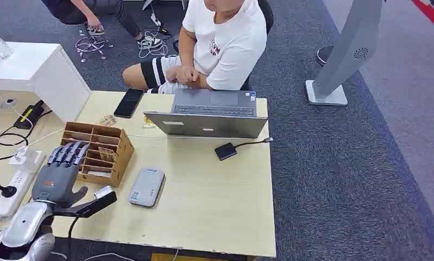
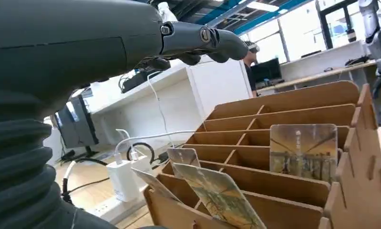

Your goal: Pass the card to the sensor for recognition and then transmit it.

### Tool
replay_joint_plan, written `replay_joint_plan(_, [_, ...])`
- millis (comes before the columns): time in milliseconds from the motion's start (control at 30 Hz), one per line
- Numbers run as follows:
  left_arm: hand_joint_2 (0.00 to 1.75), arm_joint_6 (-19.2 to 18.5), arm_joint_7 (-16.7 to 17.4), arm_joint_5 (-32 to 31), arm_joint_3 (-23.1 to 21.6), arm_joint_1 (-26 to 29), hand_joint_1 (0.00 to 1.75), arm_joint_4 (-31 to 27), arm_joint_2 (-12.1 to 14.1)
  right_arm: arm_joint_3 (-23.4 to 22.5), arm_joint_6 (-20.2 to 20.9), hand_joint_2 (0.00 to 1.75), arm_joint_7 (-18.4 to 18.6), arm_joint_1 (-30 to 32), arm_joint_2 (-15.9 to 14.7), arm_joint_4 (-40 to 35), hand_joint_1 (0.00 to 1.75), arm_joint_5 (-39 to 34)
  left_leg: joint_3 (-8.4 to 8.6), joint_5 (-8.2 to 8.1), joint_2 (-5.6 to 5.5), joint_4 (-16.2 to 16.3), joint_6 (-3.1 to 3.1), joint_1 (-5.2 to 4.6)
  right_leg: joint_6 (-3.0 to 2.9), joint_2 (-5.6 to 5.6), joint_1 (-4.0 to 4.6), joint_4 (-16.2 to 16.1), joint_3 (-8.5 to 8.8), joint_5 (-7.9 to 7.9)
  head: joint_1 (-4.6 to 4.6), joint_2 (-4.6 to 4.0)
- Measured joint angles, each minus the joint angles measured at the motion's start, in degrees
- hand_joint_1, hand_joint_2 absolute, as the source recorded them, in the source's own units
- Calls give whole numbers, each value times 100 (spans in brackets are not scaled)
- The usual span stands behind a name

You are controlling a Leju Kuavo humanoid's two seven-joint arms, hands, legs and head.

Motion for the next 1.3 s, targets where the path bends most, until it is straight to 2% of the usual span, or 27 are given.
replay_joint_plan(500, [175, -155, 0, -57, 11, -22, 0, 271, -46, 0, 41, 175, 37, -3, 0, 0, 0, 100, 1, 0, 1, 0, 0, 0, 0, 0, 0, -1, -1, 0, 2, 0])
replay_joint_plan(533, [175, -155, 0, -57, 9, -28, 108, 282, -59, 0, 41, 175, 37, -3, 0, -2, 0, 101, 1, 0, 1, 0, 0, 0, 0, 1, 0, -1, -1, 0, 2, 0])
replay_joint_plan(567, [175, -155, -2, -59, 9, -38, 175, 303, -68, 0, 41, 175, 39, -3, 0, -2, 0, 101, 1, 0, 1, 0, 0, 0, 0, 1, 0, -1, -1, 0, 2, 0])
replay_joint_plan(1300, [175, -59, -90, -101, -24, -77, 175, 341, -79, 0, 83, 175, -17, -9, 0, 0, 0, 107, 2, 0, 2, 0, 0, 0, 0, 1, 0, 0, -1, 0, 2, 0])
